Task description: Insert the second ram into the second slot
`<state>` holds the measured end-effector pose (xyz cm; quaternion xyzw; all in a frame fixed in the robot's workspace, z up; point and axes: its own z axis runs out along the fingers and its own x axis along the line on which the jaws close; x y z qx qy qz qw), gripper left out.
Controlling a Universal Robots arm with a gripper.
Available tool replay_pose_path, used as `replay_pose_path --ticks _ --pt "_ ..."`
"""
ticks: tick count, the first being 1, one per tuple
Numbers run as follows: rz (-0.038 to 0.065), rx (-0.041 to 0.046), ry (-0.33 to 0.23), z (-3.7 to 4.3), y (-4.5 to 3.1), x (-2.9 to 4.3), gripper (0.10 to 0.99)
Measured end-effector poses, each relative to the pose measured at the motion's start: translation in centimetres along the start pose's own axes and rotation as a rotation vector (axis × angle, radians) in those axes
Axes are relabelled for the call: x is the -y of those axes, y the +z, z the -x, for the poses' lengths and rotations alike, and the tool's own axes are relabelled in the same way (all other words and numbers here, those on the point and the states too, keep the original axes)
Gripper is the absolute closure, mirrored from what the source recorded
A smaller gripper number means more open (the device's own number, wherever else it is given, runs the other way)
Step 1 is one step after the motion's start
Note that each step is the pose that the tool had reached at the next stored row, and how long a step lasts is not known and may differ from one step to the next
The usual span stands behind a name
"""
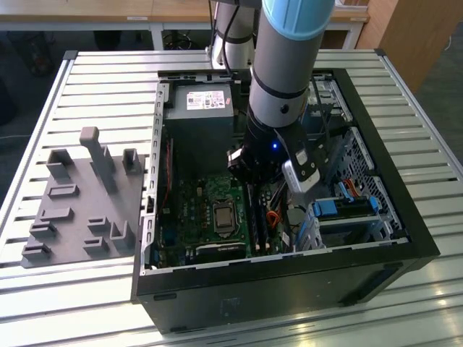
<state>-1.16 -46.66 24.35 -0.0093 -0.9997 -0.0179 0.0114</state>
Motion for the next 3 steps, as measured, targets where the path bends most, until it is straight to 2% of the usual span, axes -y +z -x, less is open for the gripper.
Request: replay_pose_path --ticks 3 --pt "0.000 -0.0001 0.000 0.00 -0.01 0.00 0.965"
